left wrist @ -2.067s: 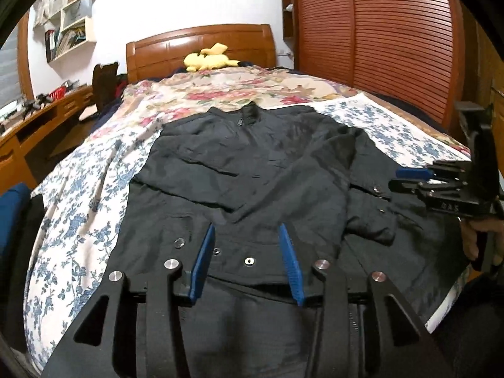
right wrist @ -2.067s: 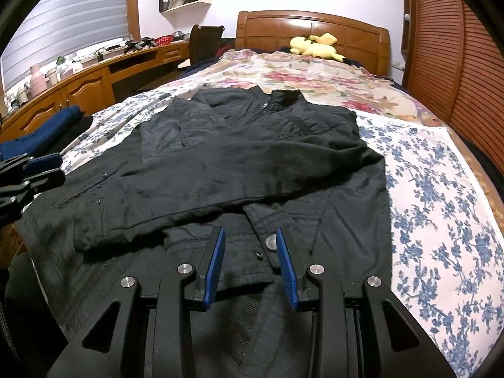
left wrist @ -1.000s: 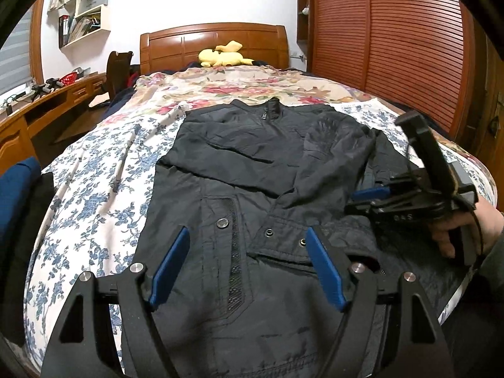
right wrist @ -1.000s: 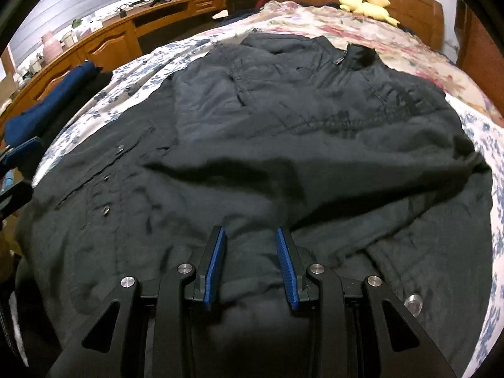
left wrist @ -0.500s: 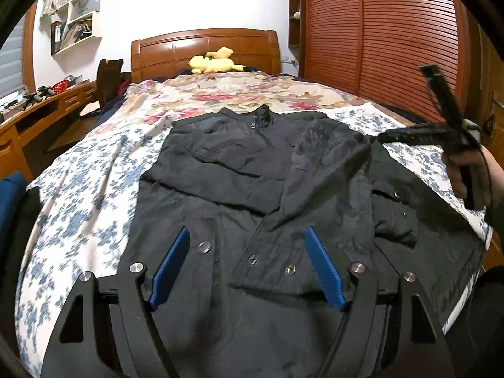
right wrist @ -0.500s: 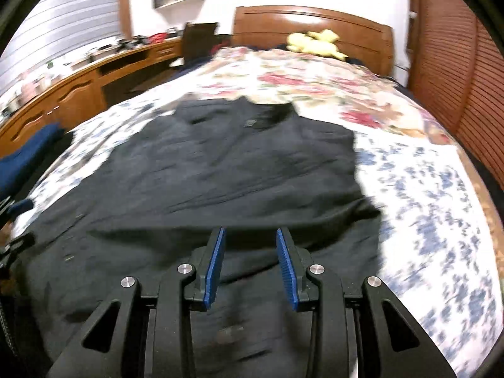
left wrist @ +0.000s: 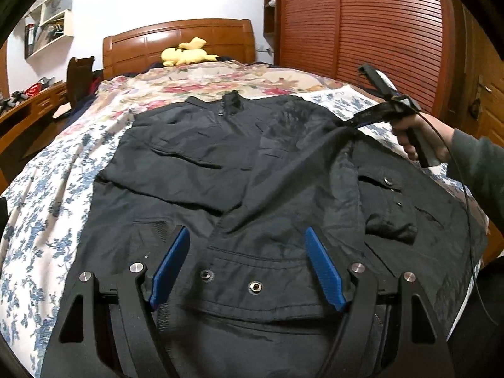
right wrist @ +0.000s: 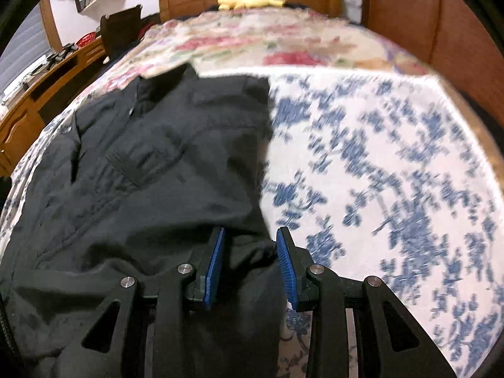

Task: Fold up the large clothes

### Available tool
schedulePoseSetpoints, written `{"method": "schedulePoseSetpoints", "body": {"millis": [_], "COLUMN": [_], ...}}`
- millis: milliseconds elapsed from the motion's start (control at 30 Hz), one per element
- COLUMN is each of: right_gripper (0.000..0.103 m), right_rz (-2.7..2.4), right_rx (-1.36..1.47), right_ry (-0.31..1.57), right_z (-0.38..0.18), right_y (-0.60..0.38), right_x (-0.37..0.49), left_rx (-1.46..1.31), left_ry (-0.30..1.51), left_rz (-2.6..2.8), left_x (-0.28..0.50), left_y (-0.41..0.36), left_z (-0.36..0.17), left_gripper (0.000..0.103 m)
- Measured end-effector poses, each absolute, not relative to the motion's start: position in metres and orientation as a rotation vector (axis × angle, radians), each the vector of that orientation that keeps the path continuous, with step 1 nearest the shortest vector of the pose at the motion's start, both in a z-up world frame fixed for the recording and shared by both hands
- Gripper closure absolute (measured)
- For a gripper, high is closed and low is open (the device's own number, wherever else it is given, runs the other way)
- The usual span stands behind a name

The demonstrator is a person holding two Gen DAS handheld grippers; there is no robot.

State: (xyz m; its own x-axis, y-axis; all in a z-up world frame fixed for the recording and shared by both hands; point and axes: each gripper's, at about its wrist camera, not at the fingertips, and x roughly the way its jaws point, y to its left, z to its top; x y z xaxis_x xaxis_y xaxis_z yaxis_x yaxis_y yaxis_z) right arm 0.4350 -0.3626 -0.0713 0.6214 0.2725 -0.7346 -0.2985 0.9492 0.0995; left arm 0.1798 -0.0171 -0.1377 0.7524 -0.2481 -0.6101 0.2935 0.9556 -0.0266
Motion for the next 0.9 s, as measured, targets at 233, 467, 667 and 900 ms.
{"method": "schedulePoseSetpoints", "body": {"millis": [233,467,667,900], "right_gripper": [0.095,0.074,0.049,0.049], "right_rz": [0.218,0.173,0.235,0.331], "right_rx": [-0.100,-0.123,-0.154,-0.151], "right_ry": [0.762,0.727,0.678,0.674], "right_z": [-0.072,-0.063,-0.056,-0.074], "right_y": [-0.367,-0.362,-0.368,-0.382], "right_x": [0.442,0.426,0.334,0.226], "left_rx": [0.068,0.068,0.077,0.057], "left_ry": [0.674,0.653,0.633,0.618], "left_rz": [-0.312,-0.277,-0.239,-0.190], "left_x": [0.183,0.175,0.154,0.124], "left_y": [-0.020,-0.016,-0.010,0.000], "left_z": [-0.141,-0.133,-0.116,-0.097], "left_gripper": [0.026,0.026,0.026,0.026]}}
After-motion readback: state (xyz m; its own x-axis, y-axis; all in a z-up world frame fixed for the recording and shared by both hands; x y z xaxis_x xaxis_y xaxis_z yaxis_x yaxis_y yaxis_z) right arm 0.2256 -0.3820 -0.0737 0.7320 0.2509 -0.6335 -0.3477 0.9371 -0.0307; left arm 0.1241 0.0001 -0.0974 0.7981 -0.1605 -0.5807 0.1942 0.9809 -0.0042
